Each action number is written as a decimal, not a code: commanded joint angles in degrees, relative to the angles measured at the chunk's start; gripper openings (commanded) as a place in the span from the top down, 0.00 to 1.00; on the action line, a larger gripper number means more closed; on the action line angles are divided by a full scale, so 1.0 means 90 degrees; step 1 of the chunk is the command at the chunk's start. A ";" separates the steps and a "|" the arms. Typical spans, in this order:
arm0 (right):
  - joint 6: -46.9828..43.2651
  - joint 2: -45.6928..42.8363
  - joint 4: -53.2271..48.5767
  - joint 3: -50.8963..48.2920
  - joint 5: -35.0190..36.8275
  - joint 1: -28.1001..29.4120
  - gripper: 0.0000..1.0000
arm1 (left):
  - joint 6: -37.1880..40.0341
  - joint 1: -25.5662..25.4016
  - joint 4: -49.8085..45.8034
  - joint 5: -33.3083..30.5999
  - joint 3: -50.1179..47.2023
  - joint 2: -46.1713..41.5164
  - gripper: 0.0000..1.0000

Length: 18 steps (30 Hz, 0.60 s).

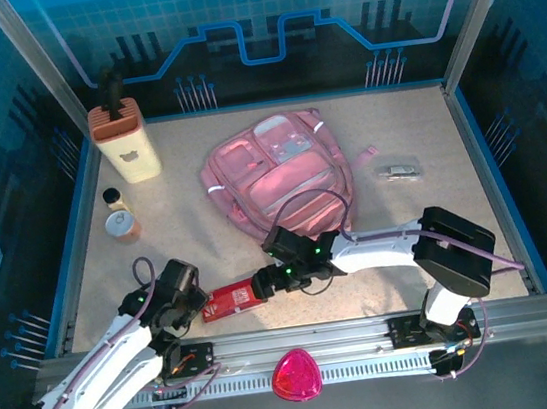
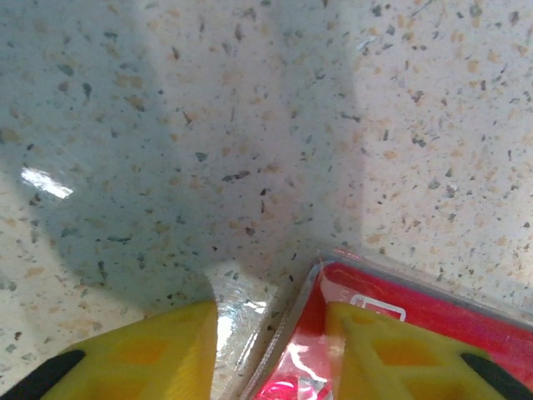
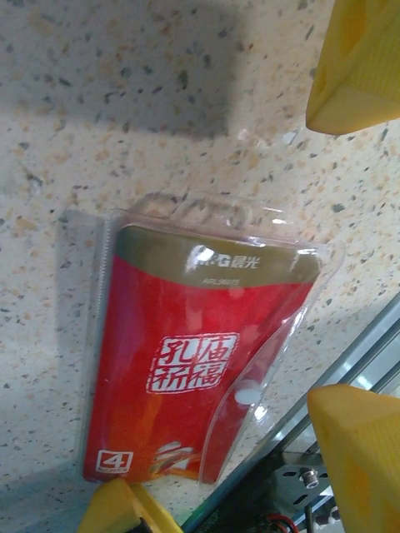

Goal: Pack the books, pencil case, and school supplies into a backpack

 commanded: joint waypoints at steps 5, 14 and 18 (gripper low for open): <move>0.0057 0.0500 0.0342 0.0327 -0.0122 0.0056 0.20 | -0.0097 -0.0039 0.0652 0.0508 -0.0438 0.0134 0.77; 0.0308 0.0865 0.1012 0.0560 -0.0678 0.0169 0.20 | -0.0235 -0.0044 0.1103 0.0808 -0.0719 0.0143 0.84; 0.0373 0.0706 0.1429 0.0417 -0.0922 0.0089 0.21 | -0.0189 -0.0041 0.1312 0.0936 -0.0738 0.0129 0.84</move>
